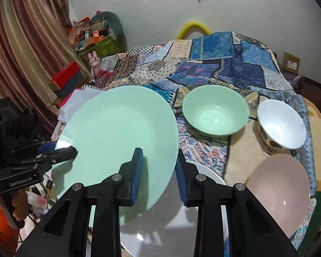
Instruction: Organize plates and bowls
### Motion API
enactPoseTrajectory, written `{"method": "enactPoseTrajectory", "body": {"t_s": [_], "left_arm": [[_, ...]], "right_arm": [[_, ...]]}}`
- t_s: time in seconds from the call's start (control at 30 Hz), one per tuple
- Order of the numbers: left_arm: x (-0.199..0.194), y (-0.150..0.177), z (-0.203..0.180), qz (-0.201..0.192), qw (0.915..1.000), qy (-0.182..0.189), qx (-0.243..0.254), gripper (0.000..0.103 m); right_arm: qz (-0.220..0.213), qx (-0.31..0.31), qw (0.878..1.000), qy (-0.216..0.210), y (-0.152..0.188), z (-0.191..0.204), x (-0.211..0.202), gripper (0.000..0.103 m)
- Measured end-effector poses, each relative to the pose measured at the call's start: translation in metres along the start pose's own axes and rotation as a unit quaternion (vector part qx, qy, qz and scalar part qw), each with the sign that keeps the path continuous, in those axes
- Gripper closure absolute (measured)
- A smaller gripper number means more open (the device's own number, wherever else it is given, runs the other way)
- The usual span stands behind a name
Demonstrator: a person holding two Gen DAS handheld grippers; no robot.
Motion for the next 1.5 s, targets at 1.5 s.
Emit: {"method": "enactPoseTrajectory", "body": {"t_s": [1.5], "left_arm": [[0.068,0.077,-0.06,0.092,0.9951,0.033,0.019,0.069]], "right_arm": [[0.053,0.083,0.994,0.041,0.096,-0.069,-0.016,0.076]]}}
Point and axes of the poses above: each gripper's, at about its wrist camera, not at the fingertips, and x roughly the way its jaws point, z to its left, y to its underside, the point moved 5 cm from there along x, roughly the way its jaws point, and after that the axes turned 9 degrees about -z, right-handed, at the moved point
